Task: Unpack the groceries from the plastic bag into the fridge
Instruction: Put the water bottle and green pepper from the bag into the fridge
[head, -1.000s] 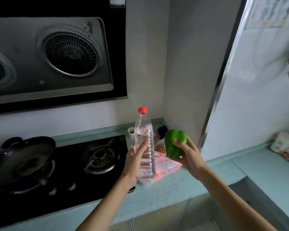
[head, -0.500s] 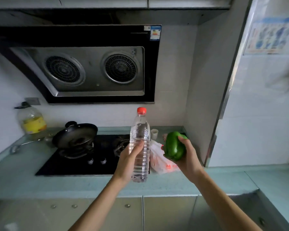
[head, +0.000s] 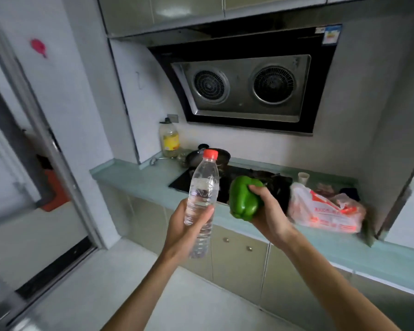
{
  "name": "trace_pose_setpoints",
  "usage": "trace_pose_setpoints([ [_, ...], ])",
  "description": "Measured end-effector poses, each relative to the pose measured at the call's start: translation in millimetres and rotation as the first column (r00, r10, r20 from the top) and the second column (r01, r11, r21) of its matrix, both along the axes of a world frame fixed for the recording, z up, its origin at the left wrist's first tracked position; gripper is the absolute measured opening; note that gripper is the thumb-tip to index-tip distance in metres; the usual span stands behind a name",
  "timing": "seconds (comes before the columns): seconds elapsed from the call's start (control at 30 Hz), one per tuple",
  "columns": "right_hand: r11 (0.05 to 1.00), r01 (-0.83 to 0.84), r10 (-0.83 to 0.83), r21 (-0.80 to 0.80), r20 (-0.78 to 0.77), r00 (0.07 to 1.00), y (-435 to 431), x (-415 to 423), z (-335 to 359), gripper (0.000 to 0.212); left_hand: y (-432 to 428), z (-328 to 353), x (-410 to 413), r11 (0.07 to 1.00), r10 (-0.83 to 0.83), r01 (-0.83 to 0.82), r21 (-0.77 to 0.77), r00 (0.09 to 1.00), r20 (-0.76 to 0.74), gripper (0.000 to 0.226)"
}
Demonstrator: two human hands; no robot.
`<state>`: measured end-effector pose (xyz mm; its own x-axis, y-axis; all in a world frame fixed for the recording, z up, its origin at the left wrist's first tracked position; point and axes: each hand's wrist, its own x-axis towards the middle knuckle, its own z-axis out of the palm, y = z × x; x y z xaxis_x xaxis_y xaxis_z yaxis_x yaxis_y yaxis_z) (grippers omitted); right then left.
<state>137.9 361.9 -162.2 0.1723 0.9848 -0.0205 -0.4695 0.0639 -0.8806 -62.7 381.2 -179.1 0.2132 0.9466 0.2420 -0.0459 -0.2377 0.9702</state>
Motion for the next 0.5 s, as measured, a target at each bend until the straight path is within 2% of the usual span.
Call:
trace_pose_setpoints([
  [0.07,0.996,-0.087,0.087,-0.001,0.05,0.995,6,-37,3,0.062,-8,2,-38,0.995,0.099,-0.099,0.005,0.995,0.002,0.046],
  [0.27,0.95,-0.313,0.31,0.018,0.107,0.945,31,-159,3,0.049,-24,3,-164,0.933,0.359,-0.359,0.007,0.933,0.0,0.048],
  [0.4,0.903,-0.428,0.421,0.026,0.138,0.897,46,-251,8,0.045,-35,7,-252,0.859,0.511,-0.508,0.064,0.859,-0.027,0.024],
  [0.5,0.87,-0.49,0.477,0.048,0.169,0.863,53,-325,12,0.046,-42,10,-324,0.816,0.577,-0.571,0.095,0.815,-0.06,0.028],
])
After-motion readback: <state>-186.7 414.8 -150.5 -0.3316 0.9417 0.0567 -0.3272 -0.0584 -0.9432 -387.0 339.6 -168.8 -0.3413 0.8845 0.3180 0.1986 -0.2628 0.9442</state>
